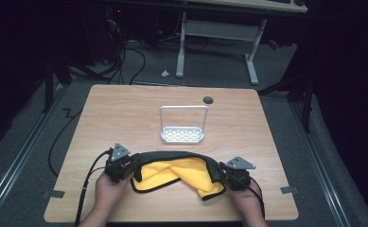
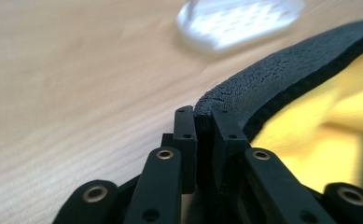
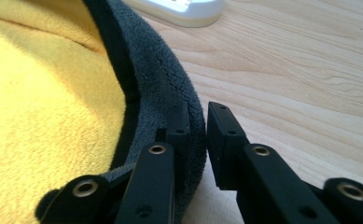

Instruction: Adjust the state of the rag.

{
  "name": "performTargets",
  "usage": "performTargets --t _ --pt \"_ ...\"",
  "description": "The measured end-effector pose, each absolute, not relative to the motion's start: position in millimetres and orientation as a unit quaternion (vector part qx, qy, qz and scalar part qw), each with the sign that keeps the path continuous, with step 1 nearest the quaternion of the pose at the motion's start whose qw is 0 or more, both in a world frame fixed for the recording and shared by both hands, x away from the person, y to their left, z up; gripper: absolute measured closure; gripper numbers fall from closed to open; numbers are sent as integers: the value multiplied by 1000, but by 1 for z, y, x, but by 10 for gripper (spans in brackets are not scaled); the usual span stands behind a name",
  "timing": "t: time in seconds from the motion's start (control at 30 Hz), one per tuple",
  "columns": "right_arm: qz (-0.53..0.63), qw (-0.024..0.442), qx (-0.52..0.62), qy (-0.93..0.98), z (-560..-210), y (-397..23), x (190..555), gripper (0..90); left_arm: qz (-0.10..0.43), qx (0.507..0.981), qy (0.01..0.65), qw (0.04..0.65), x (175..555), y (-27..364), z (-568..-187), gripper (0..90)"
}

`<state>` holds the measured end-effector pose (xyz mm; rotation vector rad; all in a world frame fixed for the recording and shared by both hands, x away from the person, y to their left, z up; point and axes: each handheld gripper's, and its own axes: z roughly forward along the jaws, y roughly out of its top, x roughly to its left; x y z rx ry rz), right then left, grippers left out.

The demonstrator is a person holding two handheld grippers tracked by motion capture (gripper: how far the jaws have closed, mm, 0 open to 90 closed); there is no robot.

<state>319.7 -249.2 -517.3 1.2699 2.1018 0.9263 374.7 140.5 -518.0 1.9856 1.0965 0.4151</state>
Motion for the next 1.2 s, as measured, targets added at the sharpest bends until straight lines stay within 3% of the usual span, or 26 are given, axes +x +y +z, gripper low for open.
performTargets --t 0.13,0.2,0.27,0.4,0.5,0.7,0.87,1.0,1.1,1.2 --pt "354 268 465 766 -509 -252 316 687 158 784 450 398 380 141 -523 733" --pt "365 277 461 760 -502 -254 311 666 125 781 462 402 380 145 -521 621" --pt "376 280 460 754 -496 -257 306 642 127 771 463 419 373 151 -515 562" --pt "388 284 460 746 -486 -262 296 632 143 754 452 454 348 162 -499 515" --pt "390 282 459 747 -478 -261 283 640 122 759 430 473 324 164 -491 505" --pt "400 270 442 756 -474 -245 256 658 78 802 384 452 296 129 -505 596" --pt "393 223 418 788 -487 -218 248 720 74 837 360 404 297 99 -529 619" --pt "343 195 403 826 -504 -204 255 900 103 840 354 397 300 97 -529 755" --pt "304 192 403 842 -516 -206 261 900 103 837 355 403 302 102 -531 843" --pt "301 197 412 837 -516 -213 263 900 98 838 356 401 303 106 -531 856"
